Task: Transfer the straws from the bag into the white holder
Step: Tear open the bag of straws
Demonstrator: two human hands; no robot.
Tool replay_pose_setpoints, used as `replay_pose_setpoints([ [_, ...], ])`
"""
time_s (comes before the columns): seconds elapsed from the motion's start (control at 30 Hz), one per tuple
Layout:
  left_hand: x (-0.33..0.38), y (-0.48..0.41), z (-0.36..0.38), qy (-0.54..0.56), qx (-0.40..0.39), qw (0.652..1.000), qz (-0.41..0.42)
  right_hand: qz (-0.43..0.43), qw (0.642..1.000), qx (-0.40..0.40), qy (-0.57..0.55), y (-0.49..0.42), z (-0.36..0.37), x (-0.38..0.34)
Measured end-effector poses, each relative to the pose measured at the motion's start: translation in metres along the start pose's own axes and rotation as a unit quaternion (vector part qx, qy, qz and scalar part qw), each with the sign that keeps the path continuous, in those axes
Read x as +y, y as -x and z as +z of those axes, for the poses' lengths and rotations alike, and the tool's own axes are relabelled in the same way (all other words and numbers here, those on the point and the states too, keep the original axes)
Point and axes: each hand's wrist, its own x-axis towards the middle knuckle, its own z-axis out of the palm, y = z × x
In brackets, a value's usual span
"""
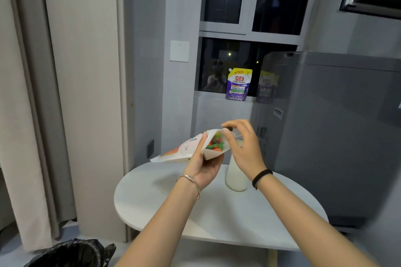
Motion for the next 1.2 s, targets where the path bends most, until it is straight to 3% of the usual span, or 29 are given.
replay_pose_setpoints([
  [0.07, -0.004, -0.006, -0.006, -0.066, 0.001, 0.996, 0.058, 0.141, 0.977, 0.050, -0.149, 0.007, 0.005, 0.005],
  [0.13, -0.010, -0.012, -0.013, -0.179, 0.015, 0.977, 0.115, 0.301, 0.892, 0.062, -0.331, 0.013, 0.014, 0.011],
  [0.2, -0.019, -0.019, -0.023, -0.280, 0.040, 0.943, 0.175, 0.390, 0.802, 0.060, -0.449, 0.018, 0.022, 0.025],
  [0.3, -0.028, -0.027, -0.039, -0.392, 0.069, 0.880, 0.261, 0.449, 0.711, 0.084, -0.535, 0.024, 0.033, 0.046],
  [0.4, -0.034, -0.034, -0.051, -0.454, 0.077, 0.847, 0.265, 0.478, 0.656, 0.080, -0.579, 0.029, 0.049, 0.069],
  [0.53, -0.031, -0.042, -0.056, -0.434, 0.018, 0.871, 0.228, 0.487, 0.545, 0.012, -0.682, 0.038, 0.066, 0.092],
  [0.57, -0.029, -0.047, -0.056, -0.425, 0.002, 0.878, 0.219, 0.475, 0.531, -0.005, -0.701, 0.038, 0.070, 0.098],
  [0.6, -0.030, -0.050, -0.057, -0.423, -0.002, 0.880, 0.215, 0.468, 0.530, -0.009, -0.707, 0.041, 0.072, 0.106],
  [0.67, -0.033, -0.061, -0.060, -0.413, 0.025, 0.881, 0.229, 0.459, 0.567, 0.008, -0.683, 0.038, 0.080, 0.117],
  [0.73, -0.038, -0.071, -0.064, -0.380, 0.077, 0.888, 0.248, 0.455, 0.572, 0.031, -0.682, 0.035, 0.090, 0.118],
  [0.77, -0.039, -0.077, -0.067, -0.363, 0.100, 0.892, 0.252, 0.456, 0.597, 0.060, -0.657, 0.033, 0.097, 0.121],
  [0.87, -0.033, -0.091, -0.079, -0.308, 0.122, 0.912, 0.243, 0.447, 0.704, 0.127, -0.537, 0.034, 0.106, 0.128],
  [0.93, -0.027, -0.094, -0.087, -0.266, 0.120, 0.933, 0.211, 0.402, 0.797, 0.105, -0.438, 0.036, 0.105, 0.129],
  [1.0, -0.024, -0.096, -0.097, -0.215, 0.118, 0.957, 0.157, 0.351, 0.865, 0.063, -0.353, 0.038, 0.106, 0.132],
  [1.1, -0.023, -0.096, -0.107, -0.138, 0.089, 0.984, 0.076, 0.324, 0.888, 0.060, -0.320, 0.039, 0.106, 0.132],
  [1.2, -0.020, -0.097, -0.112, -0.168, 0.063, 0.982, 0.065, 0.350, 0.858, 0.086, -0.366, 0.039, 0.101, 0.133],
])
